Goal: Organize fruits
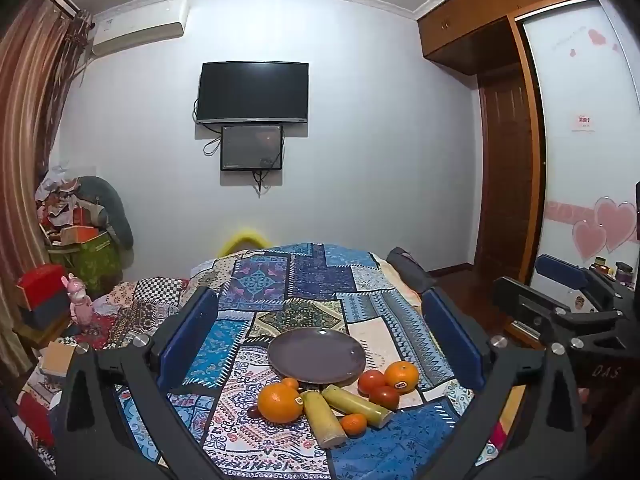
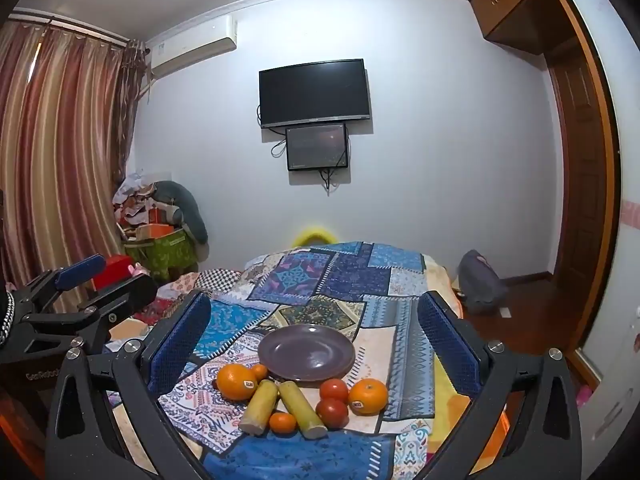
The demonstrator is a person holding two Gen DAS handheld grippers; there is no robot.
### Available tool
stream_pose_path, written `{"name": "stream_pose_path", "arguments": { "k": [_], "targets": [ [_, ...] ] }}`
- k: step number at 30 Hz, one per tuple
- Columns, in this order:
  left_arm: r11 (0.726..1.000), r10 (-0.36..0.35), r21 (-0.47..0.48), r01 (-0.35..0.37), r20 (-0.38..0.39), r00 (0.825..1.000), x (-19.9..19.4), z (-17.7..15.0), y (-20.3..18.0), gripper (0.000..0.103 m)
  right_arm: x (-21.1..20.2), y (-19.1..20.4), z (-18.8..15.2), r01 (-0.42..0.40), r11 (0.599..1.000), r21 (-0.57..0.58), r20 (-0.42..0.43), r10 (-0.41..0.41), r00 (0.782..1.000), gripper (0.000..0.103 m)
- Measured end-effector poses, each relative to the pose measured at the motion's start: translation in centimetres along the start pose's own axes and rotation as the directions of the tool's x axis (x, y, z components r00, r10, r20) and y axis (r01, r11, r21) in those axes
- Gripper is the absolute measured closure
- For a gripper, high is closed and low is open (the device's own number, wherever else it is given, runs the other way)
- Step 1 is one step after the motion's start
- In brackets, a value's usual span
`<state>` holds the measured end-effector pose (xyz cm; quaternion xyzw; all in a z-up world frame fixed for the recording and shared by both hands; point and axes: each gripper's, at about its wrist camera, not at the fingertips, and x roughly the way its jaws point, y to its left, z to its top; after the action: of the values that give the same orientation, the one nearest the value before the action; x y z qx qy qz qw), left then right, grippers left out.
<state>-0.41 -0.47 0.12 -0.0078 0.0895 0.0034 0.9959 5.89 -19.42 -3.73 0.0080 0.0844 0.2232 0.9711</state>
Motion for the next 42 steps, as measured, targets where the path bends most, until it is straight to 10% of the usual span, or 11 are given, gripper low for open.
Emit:
{"name": "stream_pose_path", "arguments": {
  "k": [42],
  "targets": [
    [1.000, -0.010, -0.008, 0.010, 0.001, 1.000, -0.17, 0.03, 0.02, 0.000, -0.10, 0.23, -0.22, 0.001, 1.000, 0.005, 0.010, -0.001, 1.000, 0.000]
  ]
}}
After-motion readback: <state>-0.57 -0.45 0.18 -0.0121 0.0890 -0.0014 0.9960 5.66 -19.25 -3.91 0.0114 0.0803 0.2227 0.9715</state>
